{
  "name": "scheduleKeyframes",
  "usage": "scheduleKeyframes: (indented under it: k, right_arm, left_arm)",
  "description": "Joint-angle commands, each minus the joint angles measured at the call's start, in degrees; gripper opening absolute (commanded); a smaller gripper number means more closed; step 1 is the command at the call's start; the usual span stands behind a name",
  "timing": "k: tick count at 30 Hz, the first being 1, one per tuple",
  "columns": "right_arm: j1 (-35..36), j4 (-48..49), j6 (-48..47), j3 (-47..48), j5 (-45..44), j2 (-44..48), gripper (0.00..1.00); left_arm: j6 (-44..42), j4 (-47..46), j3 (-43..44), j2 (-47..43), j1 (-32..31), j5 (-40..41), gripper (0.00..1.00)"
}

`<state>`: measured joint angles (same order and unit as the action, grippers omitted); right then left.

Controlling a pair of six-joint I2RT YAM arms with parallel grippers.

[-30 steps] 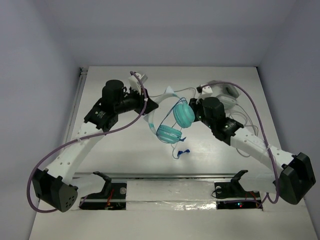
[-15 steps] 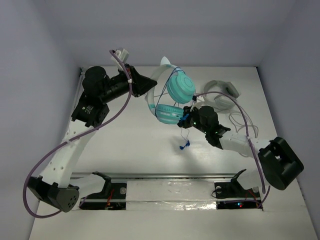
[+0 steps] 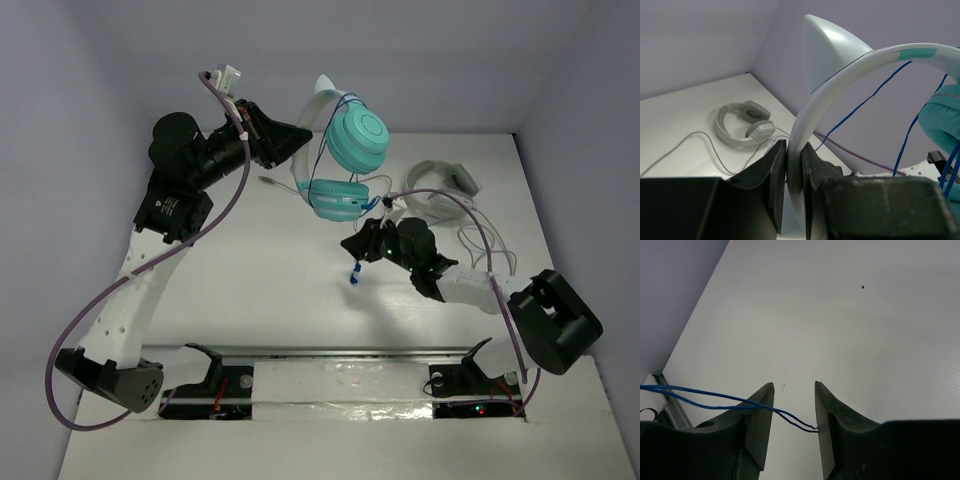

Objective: Wrap the headphones

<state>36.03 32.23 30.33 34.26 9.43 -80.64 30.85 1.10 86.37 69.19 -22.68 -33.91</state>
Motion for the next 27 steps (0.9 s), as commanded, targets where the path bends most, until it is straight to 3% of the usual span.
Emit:
scheduleKeyframes:
  k: [1,13,15,18,27]
  right_arm:
    - [-0.26,5.46,0.61,-0.59,1.11,-0.92,0.44]
    - [-0.26,9.6,1.84,-0.51,0.85,-5.66,0.39]
    - [-0.26,10.31,2.19,-0.16,0.94,-6.81,0.19]
    - [-0.26,10.92,2.81,-0.42,1.29,-6.64,0.04]
    - [8.61,3.2,2.9,-1.92,-5.11,-1.45,0.0]
  left_arm:
    - [3.51,-4.97,5.21,-0.28,0.7,1.92,0.0]
    - [5.18,-5.41,6.27,0.51,0.7,3.5,0.0]
    - [5.53,-5.5,6.7,0.51,0.7,4.03,0.0]
    - [5.36,-4.62,6.89,0.25,1.23,7.1,0.0]
    - [5.09,-5.93,1.71,0.68,1.93,21.25,0.0]
